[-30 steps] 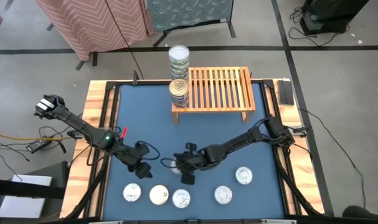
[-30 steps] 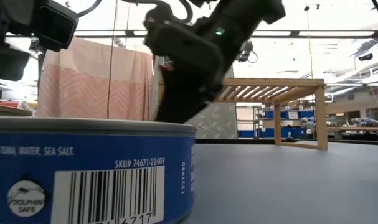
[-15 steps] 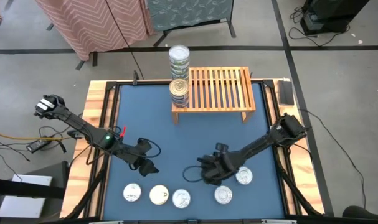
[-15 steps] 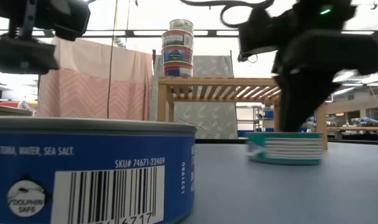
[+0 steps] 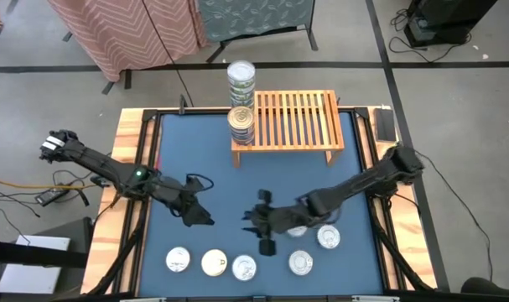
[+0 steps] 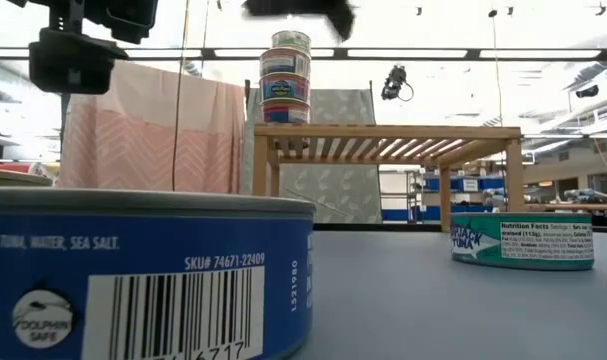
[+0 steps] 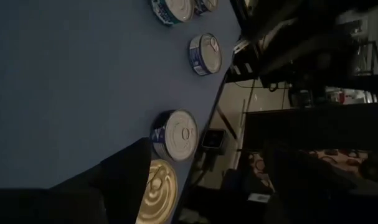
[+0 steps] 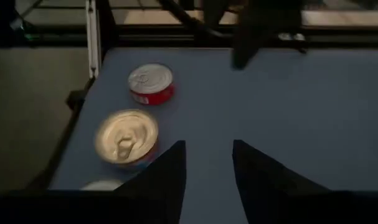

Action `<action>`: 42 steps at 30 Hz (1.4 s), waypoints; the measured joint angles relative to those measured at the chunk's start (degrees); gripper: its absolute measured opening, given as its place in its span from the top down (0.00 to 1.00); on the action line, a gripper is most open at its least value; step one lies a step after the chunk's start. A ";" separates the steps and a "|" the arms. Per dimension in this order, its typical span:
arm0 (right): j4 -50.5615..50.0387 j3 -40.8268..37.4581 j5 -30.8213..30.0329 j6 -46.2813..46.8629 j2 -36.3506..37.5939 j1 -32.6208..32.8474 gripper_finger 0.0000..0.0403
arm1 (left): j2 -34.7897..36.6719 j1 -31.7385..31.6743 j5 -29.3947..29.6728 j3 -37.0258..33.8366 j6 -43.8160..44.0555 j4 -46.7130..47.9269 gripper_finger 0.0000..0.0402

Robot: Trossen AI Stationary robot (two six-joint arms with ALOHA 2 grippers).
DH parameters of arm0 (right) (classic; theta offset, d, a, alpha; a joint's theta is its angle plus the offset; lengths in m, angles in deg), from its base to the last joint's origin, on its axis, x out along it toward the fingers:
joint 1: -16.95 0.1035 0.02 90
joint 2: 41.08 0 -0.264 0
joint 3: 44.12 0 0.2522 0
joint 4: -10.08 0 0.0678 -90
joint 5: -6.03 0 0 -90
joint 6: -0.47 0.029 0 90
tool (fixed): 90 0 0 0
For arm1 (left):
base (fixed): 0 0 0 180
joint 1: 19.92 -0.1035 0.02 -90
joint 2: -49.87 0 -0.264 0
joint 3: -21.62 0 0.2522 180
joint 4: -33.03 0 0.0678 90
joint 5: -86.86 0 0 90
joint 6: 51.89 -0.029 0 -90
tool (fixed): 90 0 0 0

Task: Stack canned seafood by type on shelf
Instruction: Stack the blue tuna can on top of the other blue tuna cans on the shelf

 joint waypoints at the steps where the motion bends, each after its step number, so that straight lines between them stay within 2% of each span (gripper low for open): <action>1: 3.32 -0.10 1.33 -1.81 -2.10 -0.42 0.67 | 0.98 -0.30 -0.05 0.00 -0.02 1.21 0.22; 4: 10.44 1.41 5.15 -6.77 -8.38 -1.37 0.68 | 3.95 -1.38 0.16 0.00 -0.56 5.96 0.22; 8: 19.22 7.45 13.64 -9.33 -15.61 -2.90 0.68 | 7.54 -3.16 2.22 0.00 -1.78 10.89 0.22; 12: 18.16 14.77 20.05 -11.35 -23.16 -2.87 0.68 | 10.27 -4.14 4.80 0.00 -1.94 12.76 0.22; 16: 18.66 20.24 26.59 -10.70 -27.46 -2.76 0.69 | 11.48 -4.28 6.49 0.00 -2.70 12.83 0.22; 21: 17.65 21.18 28.39 -10.67 -31.11 -2.78 0.69 | 11.47 -4.26 8.47 0.00 -3.19 12.85 0.22; 25: 17.52 21.21 32.12 -8.76 -32.27 -3.13 0.69 | 11.42 -4.27 9.53 0.00 -3.13 12.82 0.22; 28: 14.18 21.20 31.35 -7.88 -32.44 -3.97 0.69 | 11.42 -4.26 10.00 0.00 -3.03 12.81 0.22; 31: 7.99 21.22 23.23 -7.20 -31.43 -5.02 0.69 | 11.40 -4.26 10.84 0.00 -2.99 12.42 0.22; 33: 4.83 21.25 20.91 -7.83 -30.80 -6.07 0.69 | 11.40 -4.26 11.38 0.00 -2.97 12.21 0.22; 42: -6.12 21.70 20.77 -4.61 -30.11 -11.82 0.69 | 11.40 -4.26 15.20 0.00 -2.60 12.16 0.22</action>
